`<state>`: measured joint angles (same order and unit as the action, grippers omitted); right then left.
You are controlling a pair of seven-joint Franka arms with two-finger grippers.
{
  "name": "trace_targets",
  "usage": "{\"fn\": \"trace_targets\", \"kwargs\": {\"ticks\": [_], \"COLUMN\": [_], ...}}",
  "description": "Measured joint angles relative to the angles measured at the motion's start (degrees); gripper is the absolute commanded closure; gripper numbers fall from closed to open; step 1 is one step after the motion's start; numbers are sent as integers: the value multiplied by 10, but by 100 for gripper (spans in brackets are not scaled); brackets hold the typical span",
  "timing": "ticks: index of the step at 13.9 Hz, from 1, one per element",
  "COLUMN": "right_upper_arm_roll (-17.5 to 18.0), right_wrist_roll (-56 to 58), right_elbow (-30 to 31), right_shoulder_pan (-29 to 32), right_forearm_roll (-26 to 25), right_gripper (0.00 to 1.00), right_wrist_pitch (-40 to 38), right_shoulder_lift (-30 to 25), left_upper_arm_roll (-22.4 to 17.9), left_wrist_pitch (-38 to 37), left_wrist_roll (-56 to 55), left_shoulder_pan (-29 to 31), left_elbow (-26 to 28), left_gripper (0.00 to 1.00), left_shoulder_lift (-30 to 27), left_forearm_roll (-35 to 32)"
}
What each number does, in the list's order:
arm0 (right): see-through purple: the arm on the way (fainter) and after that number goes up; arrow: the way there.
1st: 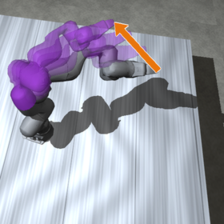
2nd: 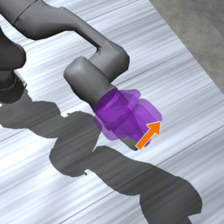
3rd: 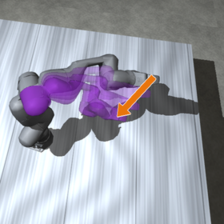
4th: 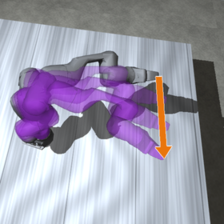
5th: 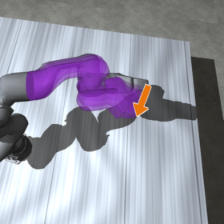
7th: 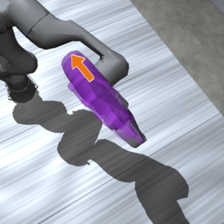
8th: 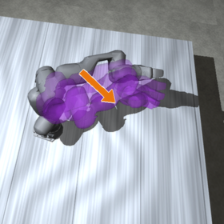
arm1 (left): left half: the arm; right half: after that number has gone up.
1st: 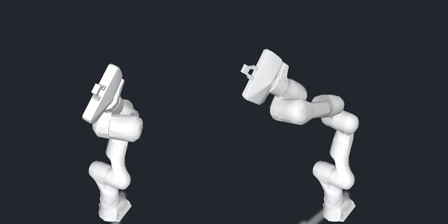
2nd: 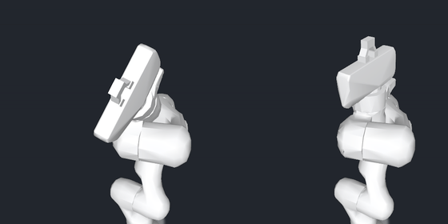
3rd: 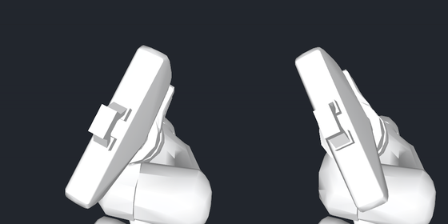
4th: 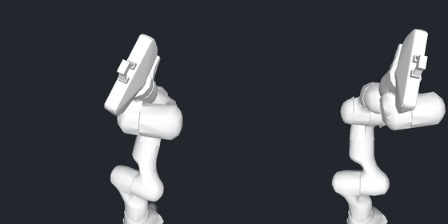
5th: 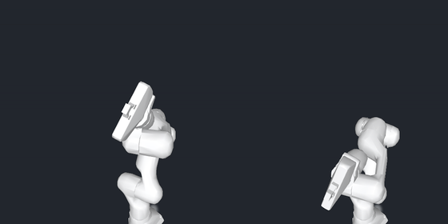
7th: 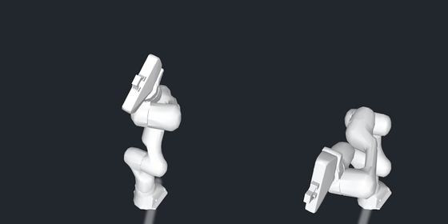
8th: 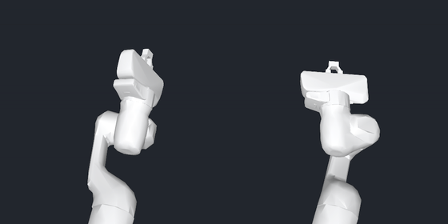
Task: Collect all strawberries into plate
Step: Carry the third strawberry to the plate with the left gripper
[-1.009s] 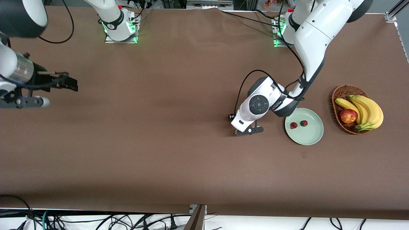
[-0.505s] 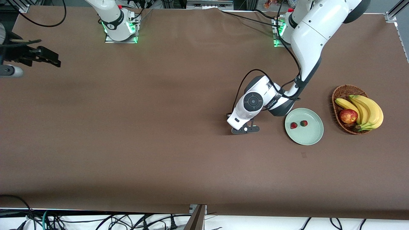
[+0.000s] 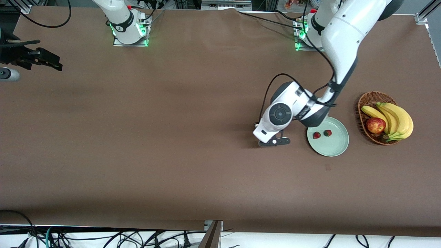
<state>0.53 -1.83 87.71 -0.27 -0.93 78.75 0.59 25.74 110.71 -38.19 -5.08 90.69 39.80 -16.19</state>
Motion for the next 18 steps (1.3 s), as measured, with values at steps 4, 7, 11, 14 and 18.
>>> {"fn": "trace_targets", "kwargs": {"ticks": [4,7,11,14,18], "right_upper_arm_roll": [1,2,3,3,3], "right_wrist_roll": [0,0,0,0,0], "right_elbow": [-1,-2,-2,-2,-2], "right_shoulder_pan": [0,0,0,0,0], "right_forearm_roll": [-1,-1,-1,-1,-1], "right_gripper": [0,0,0,0,0], "right_wrist_pitch": [0,0,0,0,1], "right_shoulder_lift": [1,1,1,1,1], "left_upper_arm_roll": [-4,-8,-8,-9,-2], "left_wrist_pitch": [-98,-109,-91,-79,-85], "left_wrist_roll": [288,507,621,641,645], "left_shoulder_pan": [88,161,193,204,205], "left_elbow": [-23,-20,-15,-10,-12], "left_gripper": [94,91,43,0,0], "left_shoulder_lift": [-39,-40,-29,-8,-7], "left_forearm_roll": [-1,-1,-42,-45,-45]}}
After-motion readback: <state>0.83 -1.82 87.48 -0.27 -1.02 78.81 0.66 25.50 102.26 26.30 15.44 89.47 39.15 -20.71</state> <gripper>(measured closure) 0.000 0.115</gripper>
